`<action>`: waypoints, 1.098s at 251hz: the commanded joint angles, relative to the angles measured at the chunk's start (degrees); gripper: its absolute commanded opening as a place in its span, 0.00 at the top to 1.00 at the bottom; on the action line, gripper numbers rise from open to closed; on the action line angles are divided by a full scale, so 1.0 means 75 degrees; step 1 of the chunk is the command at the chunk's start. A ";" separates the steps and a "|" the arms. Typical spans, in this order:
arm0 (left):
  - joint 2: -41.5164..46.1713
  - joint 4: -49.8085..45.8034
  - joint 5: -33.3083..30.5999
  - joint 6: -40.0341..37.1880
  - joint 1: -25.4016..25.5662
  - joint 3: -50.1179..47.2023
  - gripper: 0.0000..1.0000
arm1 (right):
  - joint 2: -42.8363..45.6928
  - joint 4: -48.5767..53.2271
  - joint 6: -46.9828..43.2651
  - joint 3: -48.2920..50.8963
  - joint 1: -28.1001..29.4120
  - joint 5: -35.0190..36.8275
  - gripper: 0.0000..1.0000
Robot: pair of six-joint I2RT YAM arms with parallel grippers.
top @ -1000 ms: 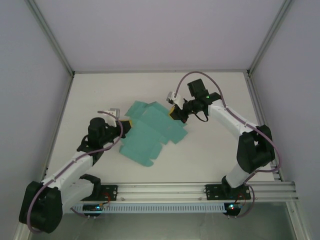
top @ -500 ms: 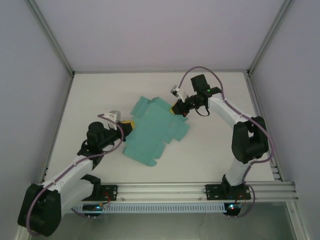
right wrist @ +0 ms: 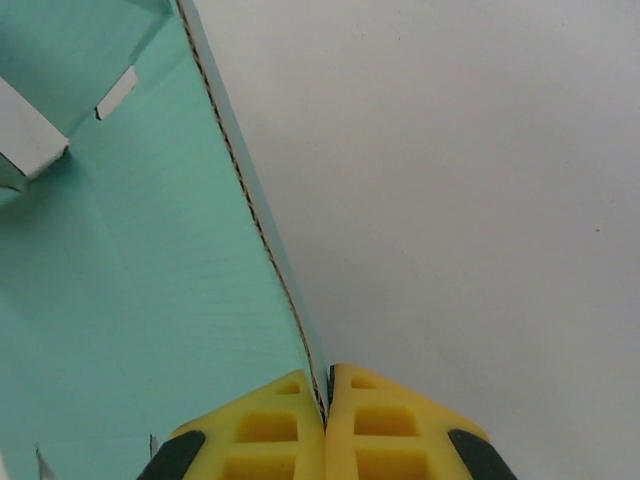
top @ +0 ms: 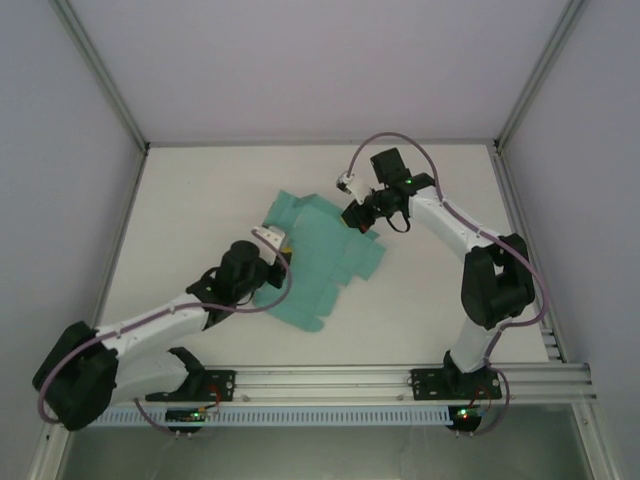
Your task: Assemble paper box
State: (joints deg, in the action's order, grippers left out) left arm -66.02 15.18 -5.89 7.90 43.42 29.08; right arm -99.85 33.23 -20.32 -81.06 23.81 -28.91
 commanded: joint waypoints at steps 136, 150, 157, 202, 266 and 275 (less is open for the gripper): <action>-0.1546 -0.0055 0.1649 0.0664 -0.0090 0.1192 0.12 | 0.0696 -0.0340 -0.0337 0.0095 0.0386 0.0847 1.00; -0.1107 -0.0231 0.1839 0.0811 -0.0196 0.1143 0.00 | 0.0749 -0.0337 -0.0445 0.0152 0.0435 0.1158 1.00; -0.0863 -0.0382 0.1809 0.0876 -0.0225 0.1127 0.00 | 0.0764 -0.0318 -0.0549 0.0172 0.0465 0.1306 1.00; 0.0719 -0.2059 0.1271 0.1460 -0.0568 0.1393 0.00 | 0.0810 -0.0169 -0.1853 0.0156 0.1039 0.3756 1.00; 0.1695 -0.3346 0.0671 0.3058 -0.2334 0.1134 0.00 | 0.0740 -0.1560 -0.3938 0.0718 0.2258 0.7073 0.99; 0.1704 -0.3340 0.0719 0.3177 -0.2626 0.1039 0.01 | 0.0769 -0.2079 -0.4102 0.0892 0.2401 0.7411 0.99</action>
State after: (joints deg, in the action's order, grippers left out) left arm -53.87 -3.73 0.75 24.88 29.21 38.59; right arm -95.59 27.20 -41.93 -77.89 38.89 11.22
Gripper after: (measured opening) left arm 0.994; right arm 0.044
